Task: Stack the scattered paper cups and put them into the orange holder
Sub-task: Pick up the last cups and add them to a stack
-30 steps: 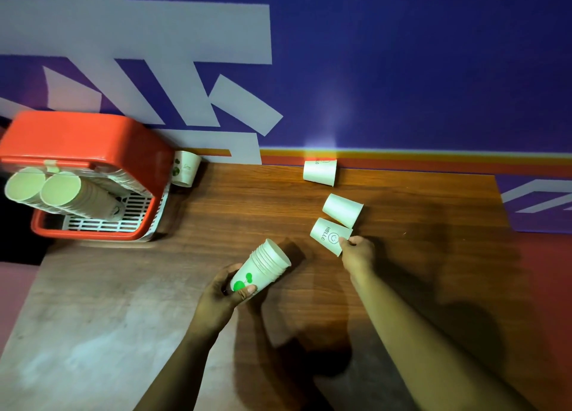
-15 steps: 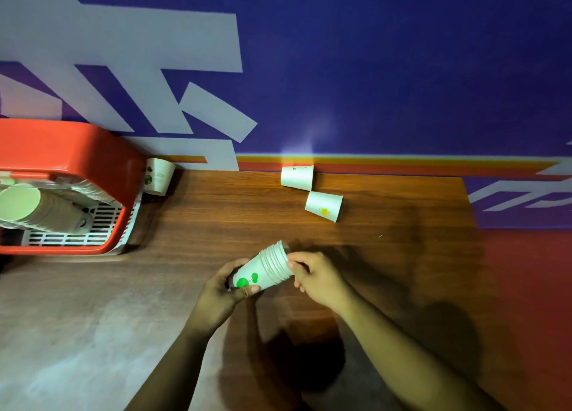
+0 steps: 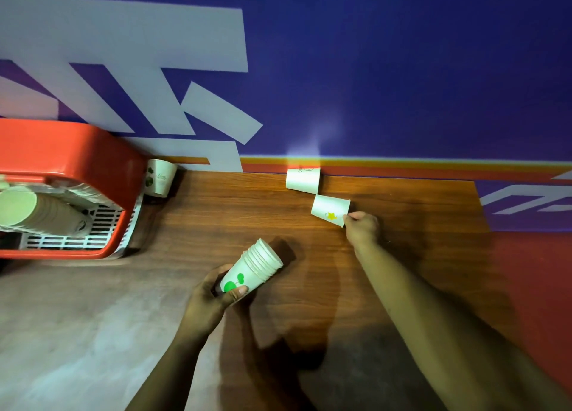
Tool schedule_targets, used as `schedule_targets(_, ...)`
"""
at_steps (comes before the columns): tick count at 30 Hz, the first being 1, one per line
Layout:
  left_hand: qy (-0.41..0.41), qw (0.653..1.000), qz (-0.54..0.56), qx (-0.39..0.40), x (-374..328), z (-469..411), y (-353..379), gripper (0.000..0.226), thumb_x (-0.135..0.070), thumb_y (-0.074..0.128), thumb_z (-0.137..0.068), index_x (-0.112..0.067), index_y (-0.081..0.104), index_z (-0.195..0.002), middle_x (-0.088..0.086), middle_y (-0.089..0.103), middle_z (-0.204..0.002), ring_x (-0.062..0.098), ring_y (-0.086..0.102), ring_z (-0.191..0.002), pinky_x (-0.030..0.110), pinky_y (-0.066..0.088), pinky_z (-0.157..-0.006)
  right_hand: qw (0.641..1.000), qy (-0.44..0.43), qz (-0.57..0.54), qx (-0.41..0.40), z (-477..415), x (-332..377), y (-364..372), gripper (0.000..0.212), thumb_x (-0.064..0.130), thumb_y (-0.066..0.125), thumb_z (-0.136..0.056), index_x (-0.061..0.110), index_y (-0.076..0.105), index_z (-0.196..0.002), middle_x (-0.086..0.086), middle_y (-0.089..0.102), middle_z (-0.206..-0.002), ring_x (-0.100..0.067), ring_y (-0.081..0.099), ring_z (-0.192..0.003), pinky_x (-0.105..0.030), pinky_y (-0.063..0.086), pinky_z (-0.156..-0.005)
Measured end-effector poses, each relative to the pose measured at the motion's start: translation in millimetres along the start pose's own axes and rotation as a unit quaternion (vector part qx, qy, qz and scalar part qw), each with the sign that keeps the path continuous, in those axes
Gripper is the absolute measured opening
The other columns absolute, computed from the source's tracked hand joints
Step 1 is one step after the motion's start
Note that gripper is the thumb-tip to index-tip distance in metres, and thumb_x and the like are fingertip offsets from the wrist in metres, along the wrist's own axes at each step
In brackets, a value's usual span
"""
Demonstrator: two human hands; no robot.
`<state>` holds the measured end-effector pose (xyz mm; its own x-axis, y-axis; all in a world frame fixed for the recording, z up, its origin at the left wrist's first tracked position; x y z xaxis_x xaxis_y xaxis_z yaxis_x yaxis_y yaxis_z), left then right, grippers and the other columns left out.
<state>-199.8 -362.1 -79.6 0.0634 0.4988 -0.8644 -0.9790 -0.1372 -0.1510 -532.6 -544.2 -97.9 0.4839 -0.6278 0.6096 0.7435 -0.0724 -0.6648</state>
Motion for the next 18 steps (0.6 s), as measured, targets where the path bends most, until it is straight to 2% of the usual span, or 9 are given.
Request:
schedule_targets(4, -0.007, 1.000, -0.004, 0.001, 1, -8, -3, 0.046, -0.007, 0.081, -0.078, -0.018, 0.067, -0.120, -0.005, 0.073, -0.109, -0.003, 0.068, -0.090, 0.011, 0.052, -0.069, 0.999, -0.037, -0.005, 0.027, 8, -2, 5, 0.019, 0.012, 0.062, -0.093, 0.003, 0.071, -0.107, -0.012, 0.070, -0.109, -0.023, 0.067, -0.094, -0.037, 0.057, -0.084)
schedule_targets(5, -0.008, 1.000, -0.005, 0.000, 1, -11, -4, 0.046, -0.008, 0.082, -0.078, -0.018, 0.067, -0.120, -0.006, 0.074, -0.107, -0.002, 0.068, -0.090, 0.012, 0.053, -0.069, 0.997, -0.061, -0.008, 0.040, 14, 4, 5, 0.018, 0.012, 0.061, -0.093, 0.002, 0.070, -0.104, -0.010, 0.071, -0.100, -0.020, 0.066, -0.084, -0.032, 0.056, -0.075)
schedule_targets(8, -0.001, 1.000, -0.002, 0.005, -4, -20, -5, 0.044, -0.008, 0.082, -0.078, -0.019, 0.068, -0.119, -0.010, 0.075, -0.103, 0.001, 0.069, -0.092, 0.013, 0.054, -0.071, 0.981, -0.160, -0.013, 0.108, 48, 37, 6, 0.012, 0.007, 0.059, -0.093, 0.000, 0.068, -0.095, -0.002, 0.061, -0.066, -0.004, 0.053, -0.051, -0.017, 0.042, -0.051)
schedule_targets(10, 0.003, 1.000, -0.001, 0.011, -7, -27, -4, 0.045, -0.010, 0.083, -0.077, -0.021, 0.069, -0.119, -0.009, 0.074, -0.107, 0.006, 0.069, -0.096, 0.014, 0.054, -0.074, 0.958, -0.218, -0.006, 0.185, 79, 57, 15, 0.009, 0.006, 0.059, -0.092, 0.006, 0.069, -0.092, 0.009, 0.057, -0.057, 0.000, 0.051, -0.047, -0.012, 0.039, -0.050)
schedule_targets(13, 0.009, 0.999, 0.017, 0.035, -8, -38, -3, 0.047, -0.012, 0.082, -0.077, -0.019, 0.068, -0.122, -0.001, 0.072, -0.118, 0.016, 0.069, -0.107, 0.023, 0.056, -0.086, 0.927, -0.274, 0.007, 0.257, 113, 73, 31, 0.010, 0.007, 0.063, -0.089, 0.012, 0.071, -0.092, 0.022, 0.059, -0.058, 0.005, 0.055, -0.057, -0.010, 0.039, -0.060)
schedule_targets(15, 0.006, 0.998, 0.032, 0.047, -10, -41, -6, 0.048, -0.013, 0.082, -0.078, -0.018, 0.067, -0.123, 0.003, 0.071, -0.121, 0.019, 0.068, -0.109, 0.027, 0.057, -0.088, 0.924, -0.275, 0.010, 0.265, 119, 78, 35, 0.010, 0.010, 0.062, -0.090, 0.013, 0.071, -0.093, 0.020, 0.058, -0.059, 0.006, 0.054, -0.058, -0.009, 0.039, -0.060)
schedule_targets(18, -0.004, 0.997, 0.063, 0.052, -13, -44, -11, 0.047, -0.006, 0.078, -0.080, -0.014, 0.066, -0.125, 0.006, 0.071, -0.119, 0.021, 0.069, -0.108, 0.021, 0.057, -0.081, 0.921, -0.259, -0.009, 0.291, 123, 86, 38, 0.010, 0.010, 0.059, -0.093, 0.007, 0.068, -0.095, 0.003, 0.055, -0.059, 0.000, 0.049, -0.049, -0.013, 0.039, -0.054)
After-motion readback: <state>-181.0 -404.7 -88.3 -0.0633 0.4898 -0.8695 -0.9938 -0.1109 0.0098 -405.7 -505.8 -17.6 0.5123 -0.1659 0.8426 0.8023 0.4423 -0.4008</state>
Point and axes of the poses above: each hand's wrist, its own z-axis away from the middle knuckle, its own y-axis out of the palm, x = y × z, the point moved 8 cm from there along -z, towards the middle knuckle
